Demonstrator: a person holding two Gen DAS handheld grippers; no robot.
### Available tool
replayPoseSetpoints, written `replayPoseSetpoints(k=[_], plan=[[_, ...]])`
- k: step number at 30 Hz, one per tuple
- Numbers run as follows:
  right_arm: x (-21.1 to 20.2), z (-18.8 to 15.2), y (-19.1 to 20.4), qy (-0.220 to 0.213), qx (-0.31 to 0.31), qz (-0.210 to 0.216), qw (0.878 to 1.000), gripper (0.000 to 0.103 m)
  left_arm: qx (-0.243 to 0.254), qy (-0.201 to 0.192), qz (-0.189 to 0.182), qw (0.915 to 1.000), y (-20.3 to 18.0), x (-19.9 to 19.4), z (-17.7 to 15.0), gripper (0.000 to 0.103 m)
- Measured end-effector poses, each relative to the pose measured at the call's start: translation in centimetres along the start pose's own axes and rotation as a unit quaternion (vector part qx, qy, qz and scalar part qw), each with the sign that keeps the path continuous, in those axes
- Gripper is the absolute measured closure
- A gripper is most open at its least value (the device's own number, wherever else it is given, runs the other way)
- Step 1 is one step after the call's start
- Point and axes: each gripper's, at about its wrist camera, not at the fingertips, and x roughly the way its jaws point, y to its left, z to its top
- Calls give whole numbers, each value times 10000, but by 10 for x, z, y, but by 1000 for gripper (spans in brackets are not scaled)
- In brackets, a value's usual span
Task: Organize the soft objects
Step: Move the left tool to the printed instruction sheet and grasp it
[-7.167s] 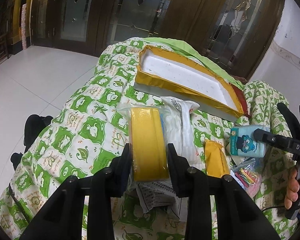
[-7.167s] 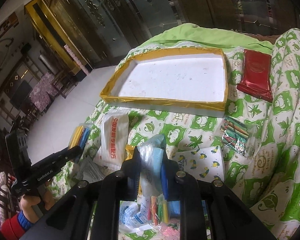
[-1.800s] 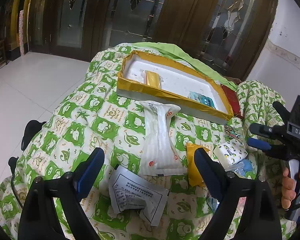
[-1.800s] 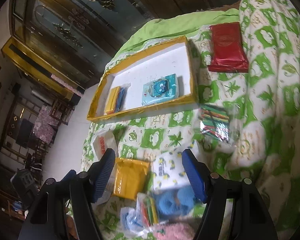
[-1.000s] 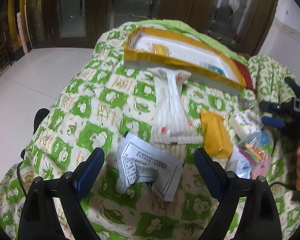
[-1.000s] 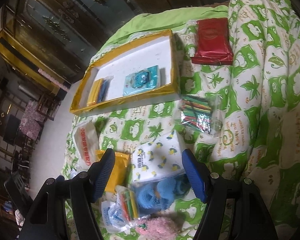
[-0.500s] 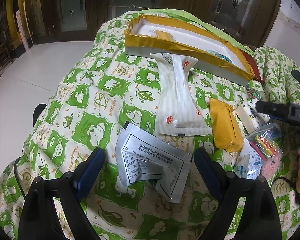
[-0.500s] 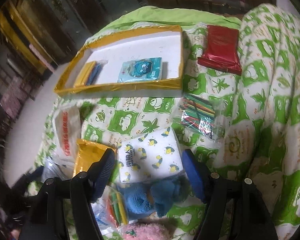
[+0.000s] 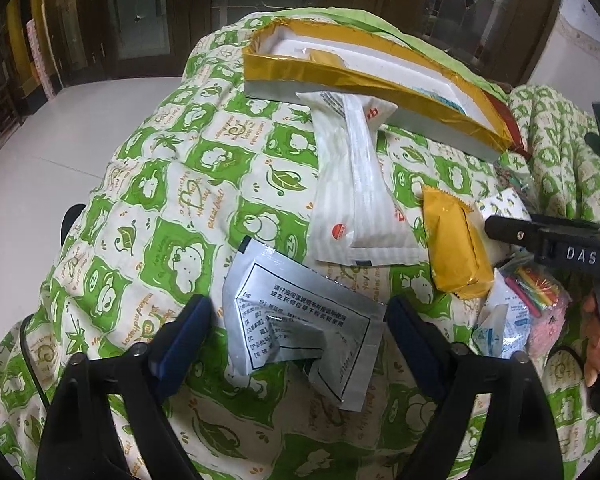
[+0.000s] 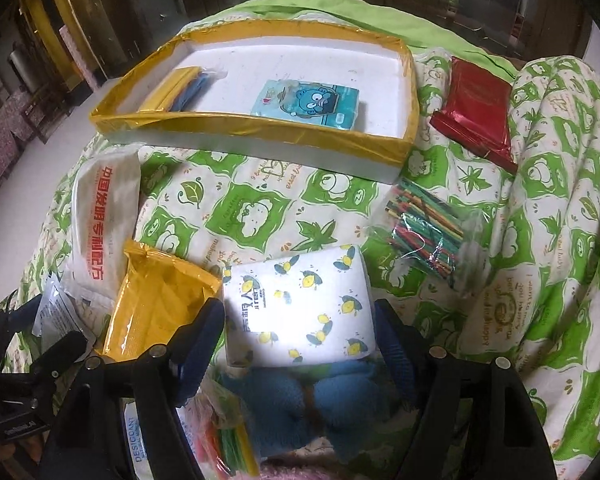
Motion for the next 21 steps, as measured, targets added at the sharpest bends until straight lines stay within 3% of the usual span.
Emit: replayPoseSetpoints(k=[3, 5, 6, 9, 11, 13, 17, 21], plan=[[0, 0, 2, -33, -89, -66, 9999, 29, 61, 3, 52, 10000, -1, 0, -1, 31], [-1, -1, 5, -57, -109, -80, 9999, 29, 15, -41, 39, 10000, 2, -5, -1, 45], [-1, -1, 5, -71, -107, -76, 9999, 29, -78, -85, -40, 9999, 6, -9, 0, 46], [-2, -1, 2, -91, -68, -41, 9999, 30, -487, -237, -301, 9981, 21, -19, 2, 46], [-3, -2, 1, -114, -38, -19, 9999, 30, -852, -278, -477, 9948, 35, -22, 3, 36], [-5, -2, 0, -135, -31, -6, 9999, 31, -1044, -273, -509, 9929, 42, -23, 3, 35], [-6, -2, -2, -128, -11, 27, 9999, 31, -1075, -178, -589, 9923, 40, -24, -2, 33], [-6, -2, -2, -143, 18, 50, 9999, 31, -747, -36, -546, 9957, 21, -20, -9, 35]])
